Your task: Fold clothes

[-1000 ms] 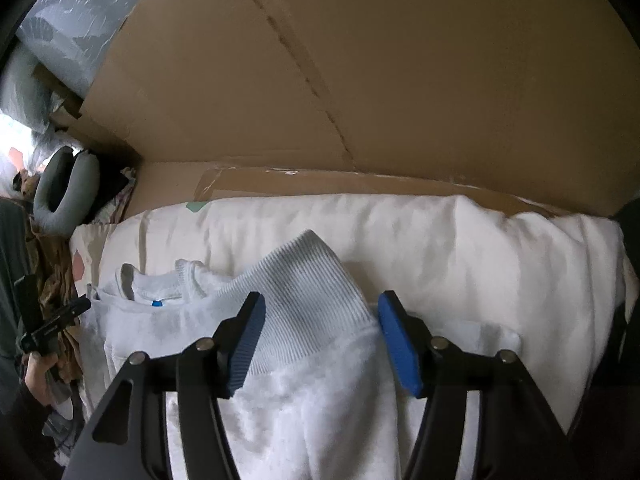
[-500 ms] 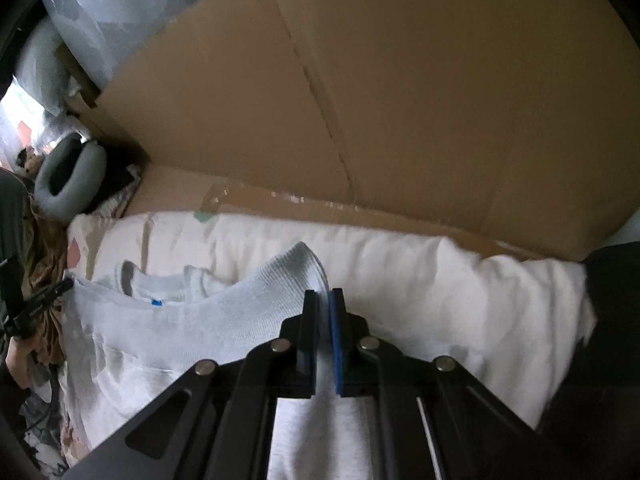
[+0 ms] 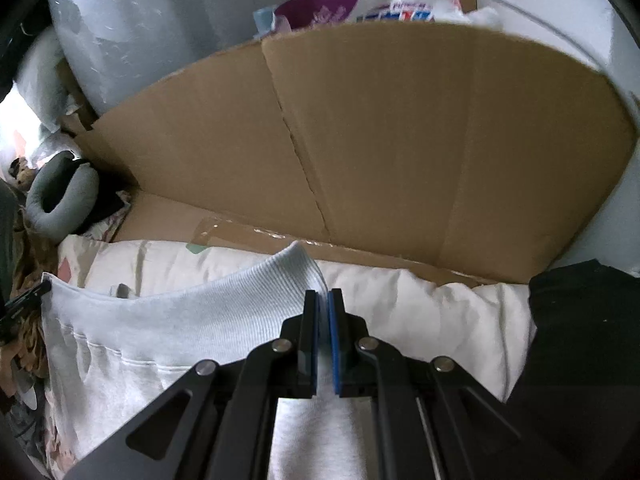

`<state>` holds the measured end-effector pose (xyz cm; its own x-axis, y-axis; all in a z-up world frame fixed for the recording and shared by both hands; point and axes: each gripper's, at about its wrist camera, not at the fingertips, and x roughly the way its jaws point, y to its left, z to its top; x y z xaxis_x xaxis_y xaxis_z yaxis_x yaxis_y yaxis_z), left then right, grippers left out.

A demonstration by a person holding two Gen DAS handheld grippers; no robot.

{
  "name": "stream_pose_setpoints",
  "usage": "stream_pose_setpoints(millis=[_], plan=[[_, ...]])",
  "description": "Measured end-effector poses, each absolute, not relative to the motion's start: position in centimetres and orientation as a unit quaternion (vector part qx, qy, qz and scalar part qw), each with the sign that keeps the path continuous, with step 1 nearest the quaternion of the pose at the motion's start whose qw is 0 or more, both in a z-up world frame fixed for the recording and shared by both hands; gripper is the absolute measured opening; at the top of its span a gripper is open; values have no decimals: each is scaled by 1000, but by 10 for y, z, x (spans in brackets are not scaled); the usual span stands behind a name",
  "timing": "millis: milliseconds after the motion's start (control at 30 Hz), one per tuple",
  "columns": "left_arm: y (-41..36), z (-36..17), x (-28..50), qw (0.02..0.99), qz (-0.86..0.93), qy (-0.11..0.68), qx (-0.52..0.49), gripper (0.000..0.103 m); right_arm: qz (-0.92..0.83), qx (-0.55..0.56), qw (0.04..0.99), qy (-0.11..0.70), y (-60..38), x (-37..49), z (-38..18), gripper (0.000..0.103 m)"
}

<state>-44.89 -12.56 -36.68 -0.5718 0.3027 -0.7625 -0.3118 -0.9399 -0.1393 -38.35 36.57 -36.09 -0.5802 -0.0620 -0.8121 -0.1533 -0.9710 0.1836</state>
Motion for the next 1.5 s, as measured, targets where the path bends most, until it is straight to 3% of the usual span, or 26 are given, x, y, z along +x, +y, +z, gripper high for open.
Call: stream_pose_setpoints(millis=[333,367,433,533,667,867,1033,1233,1267,1300,1367,1400,1500], plan=[[-119,-411,-478,134,856,-2,-499,5,852,-506,49,124,370,-405,-412,5],[-118,-413,-480,130,852,-3,-507,9,847,-513,49,131,371,-405,-416,6],[-116,-411,-480,125,852,-2,-508,10,846,-512,49,138,374,-403,-414,10],[-119,-400,-478,113,859,-8,-499,15,852,-502,49,139,376,-398,-403,23],[-125,-384,-469,108,869,-29,-481,44,861,-488,36,140,377,-391,-385,32],[-123,-383,-446,131,863,-21,-487,44,862,-492,15,122,368,-380,-372,33],[-120,-403,-438,128,849,0,-512,44,850,-514,24,108,370,-374,-393,45],[-125,-420,-438,130,841,11,-525,44,826,-553,22,106,373,-367,-425,45],[-123,-423,-439,128,838,22,-529,44,824,-557,19,104,373,-367,-429,41],[-122,-426,-441,127,835,25,-535,40,821,-561,18,101,372,-367,-431,28],[-122,-430,-444,119,831,25,-542,29,814,-572,22,96,373,-369,-435,13],[-122,-431,-446,108,832,29,-543,15,813,-574,26,97,374,-369,-435,8],[-130,-430,-451,100,835,24,-540,7,817,-569,38,85,374,-370,-428,6]])
